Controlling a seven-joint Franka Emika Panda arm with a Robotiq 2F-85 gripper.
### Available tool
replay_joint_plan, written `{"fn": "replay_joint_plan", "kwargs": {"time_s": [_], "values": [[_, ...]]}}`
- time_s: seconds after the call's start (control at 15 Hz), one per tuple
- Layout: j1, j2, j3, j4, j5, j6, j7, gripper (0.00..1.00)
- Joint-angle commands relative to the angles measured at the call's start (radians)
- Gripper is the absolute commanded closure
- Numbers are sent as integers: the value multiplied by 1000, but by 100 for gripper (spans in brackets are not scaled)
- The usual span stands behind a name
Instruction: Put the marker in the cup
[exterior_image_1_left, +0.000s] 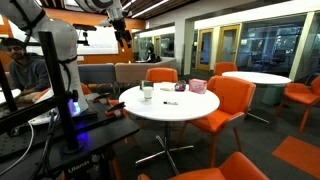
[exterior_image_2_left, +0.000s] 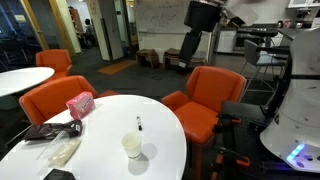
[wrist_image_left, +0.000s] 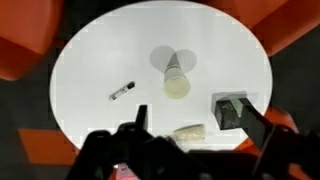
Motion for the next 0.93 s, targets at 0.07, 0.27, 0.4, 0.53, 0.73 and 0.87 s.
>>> {"fn": "replay_joint_plan", "kwargs": {"time_s": [0.07, 0.27, 0.4, 0.53, 0.73, 0.87], "values": [[-19, 60, 2, 31, 2, 19, 27, 0], [-94, 165, 22, 83, -21, 86, 104, 0], [-156, 272, 27, 130, -52, 151, 156, 0], [-224, 406, 37, 186, -106, 224, 209, 0], [-299, 611, 39, 303, -208, 221, 335, 0], [-293, 752, 4, 393, -249, 222, 399, 0]]}}
